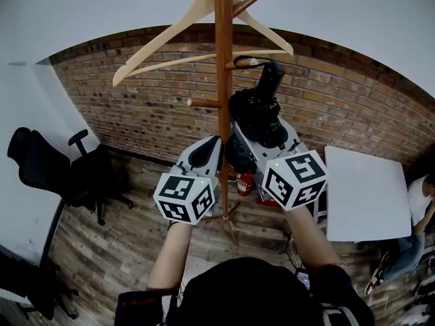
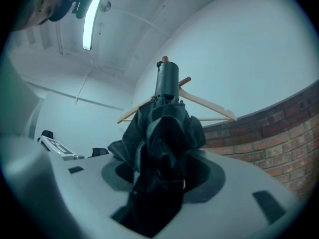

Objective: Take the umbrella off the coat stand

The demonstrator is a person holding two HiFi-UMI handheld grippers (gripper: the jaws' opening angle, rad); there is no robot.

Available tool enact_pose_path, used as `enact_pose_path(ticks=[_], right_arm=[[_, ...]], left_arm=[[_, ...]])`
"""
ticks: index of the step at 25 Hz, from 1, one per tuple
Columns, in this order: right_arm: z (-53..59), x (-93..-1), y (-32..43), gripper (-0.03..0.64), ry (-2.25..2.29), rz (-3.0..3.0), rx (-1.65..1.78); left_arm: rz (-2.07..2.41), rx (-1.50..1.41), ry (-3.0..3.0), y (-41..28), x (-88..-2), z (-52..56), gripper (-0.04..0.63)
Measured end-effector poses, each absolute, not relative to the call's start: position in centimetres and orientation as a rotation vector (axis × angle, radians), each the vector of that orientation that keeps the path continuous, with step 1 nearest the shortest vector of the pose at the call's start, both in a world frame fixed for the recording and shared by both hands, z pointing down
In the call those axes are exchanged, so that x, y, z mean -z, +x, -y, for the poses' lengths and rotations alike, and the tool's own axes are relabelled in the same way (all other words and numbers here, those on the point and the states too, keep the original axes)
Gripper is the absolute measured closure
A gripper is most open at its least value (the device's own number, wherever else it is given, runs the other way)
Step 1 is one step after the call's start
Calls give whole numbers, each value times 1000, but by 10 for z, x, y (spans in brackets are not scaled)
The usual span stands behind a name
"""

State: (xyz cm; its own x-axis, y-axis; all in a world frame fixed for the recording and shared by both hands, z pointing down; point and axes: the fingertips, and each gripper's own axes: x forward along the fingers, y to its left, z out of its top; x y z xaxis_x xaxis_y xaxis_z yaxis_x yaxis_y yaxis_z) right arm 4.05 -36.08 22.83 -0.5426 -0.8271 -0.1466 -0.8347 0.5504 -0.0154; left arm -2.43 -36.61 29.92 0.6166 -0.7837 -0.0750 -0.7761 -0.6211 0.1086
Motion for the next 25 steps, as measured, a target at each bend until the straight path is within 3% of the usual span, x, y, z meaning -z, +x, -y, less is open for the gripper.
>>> enact_pose_path(ticks=[25], right_arm=[[325,-247,54,382,-1561,-2597,-32]], left_arm=[[1215,132,2778,-15,-316,332,577]])
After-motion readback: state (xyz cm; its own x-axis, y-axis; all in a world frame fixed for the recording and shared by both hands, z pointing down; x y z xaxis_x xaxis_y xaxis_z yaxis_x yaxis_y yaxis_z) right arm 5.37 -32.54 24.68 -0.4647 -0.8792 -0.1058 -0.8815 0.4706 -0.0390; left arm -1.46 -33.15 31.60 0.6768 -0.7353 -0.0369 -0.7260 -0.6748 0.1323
